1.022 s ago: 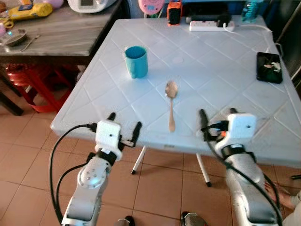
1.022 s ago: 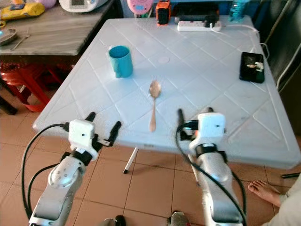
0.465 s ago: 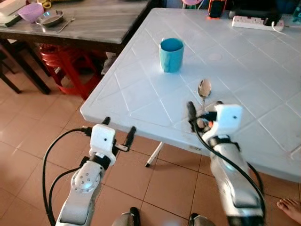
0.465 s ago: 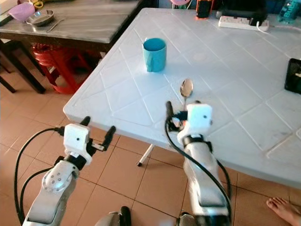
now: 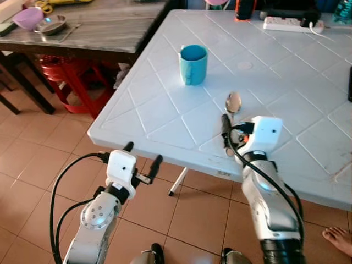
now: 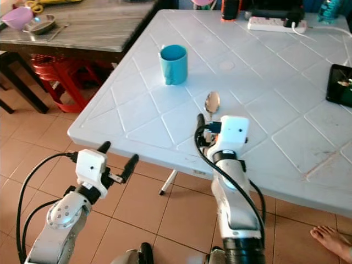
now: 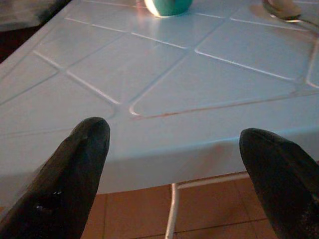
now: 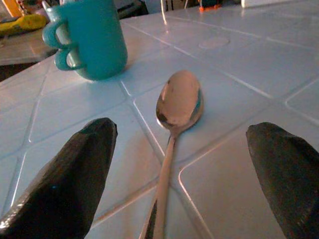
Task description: Setting the table
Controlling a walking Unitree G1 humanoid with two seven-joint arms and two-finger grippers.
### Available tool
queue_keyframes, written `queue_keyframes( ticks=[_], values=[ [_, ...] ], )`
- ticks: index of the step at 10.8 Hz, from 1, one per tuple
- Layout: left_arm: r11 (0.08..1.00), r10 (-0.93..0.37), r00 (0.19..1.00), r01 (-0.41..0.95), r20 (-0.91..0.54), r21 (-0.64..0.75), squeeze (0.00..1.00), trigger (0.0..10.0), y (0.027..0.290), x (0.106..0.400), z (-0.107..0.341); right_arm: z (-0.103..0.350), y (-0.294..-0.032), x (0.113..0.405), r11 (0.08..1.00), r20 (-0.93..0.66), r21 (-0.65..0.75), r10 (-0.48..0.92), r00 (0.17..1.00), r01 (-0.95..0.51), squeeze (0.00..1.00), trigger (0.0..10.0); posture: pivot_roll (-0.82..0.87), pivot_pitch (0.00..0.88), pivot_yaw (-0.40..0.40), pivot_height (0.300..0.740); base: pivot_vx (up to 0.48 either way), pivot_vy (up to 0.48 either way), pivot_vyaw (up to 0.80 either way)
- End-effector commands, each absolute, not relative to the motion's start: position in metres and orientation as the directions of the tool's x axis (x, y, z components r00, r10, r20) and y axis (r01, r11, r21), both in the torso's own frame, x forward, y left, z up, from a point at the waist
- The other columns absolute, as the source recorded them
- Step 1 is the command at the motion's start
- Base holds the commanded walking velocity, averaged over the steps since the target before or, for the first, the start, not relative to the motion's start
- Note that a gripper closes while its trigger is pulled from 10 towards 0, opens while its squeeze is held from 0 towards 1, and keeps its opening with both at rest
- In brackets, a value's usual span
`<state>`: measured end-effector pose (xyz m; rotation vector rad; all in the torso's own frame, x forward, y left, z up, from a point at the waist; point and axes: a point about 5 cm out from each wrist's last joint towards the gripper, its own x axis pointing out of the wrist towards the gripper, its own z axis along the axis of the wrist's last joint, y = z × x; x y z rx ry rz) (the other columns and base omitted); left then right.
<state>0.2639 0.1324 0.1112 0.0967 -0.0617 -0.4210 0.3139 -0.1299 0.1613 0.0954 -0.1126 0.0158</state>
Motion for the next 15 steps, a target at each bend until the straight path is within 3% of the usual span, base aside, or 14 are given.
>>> queue_keyframes(
  ticks=[1,6,11,15],
  values=[
    [0.904,-0.415,0.909,0.410,0.024,0.119,0.00,10.0,0.137,0.261,0.110,0.162,-0.123,0.317,0.994,0.104,0.107,0.020,0.994,-0.032,0.00,10.0,-0.05,0.250,0.133,0.740,0.000,0.000,0.00],
    [0.894,-0.441,0.897,0.434,0.040,0.112,0.00,10.0,0.137,0.259,0.114,0.157,-0.108,0.328,0.992,0.026,0.124,0.009,1.000,-0.012,0.00,10.0,-0.05,0.251,0.122,0.740,0.000,0.000,0.00],
    [0.852,-0.520,0.853,0.516,0.034,0.094,0.00,10.0,0.135,0.252,0.113,0.150,-0.124,0.335,0.994,-0.021,0.080,-0.074,0.997,0.076,0.00,10.0,-0.05,0.248,0.119,0.740,0.000,0.000,0.00],
    [0.819,-0.568,0.823,0.563,0.018,0.108,0.00,10.0,0.133,0.252,0.112,0.153,-0.108,0.348,0.998,-0.044,0.057,-0.028,0.999,0.030,0.00,10.0,-0.06,0.250,0.118,0.740,0.000,0.000,0.00]
  ],
)
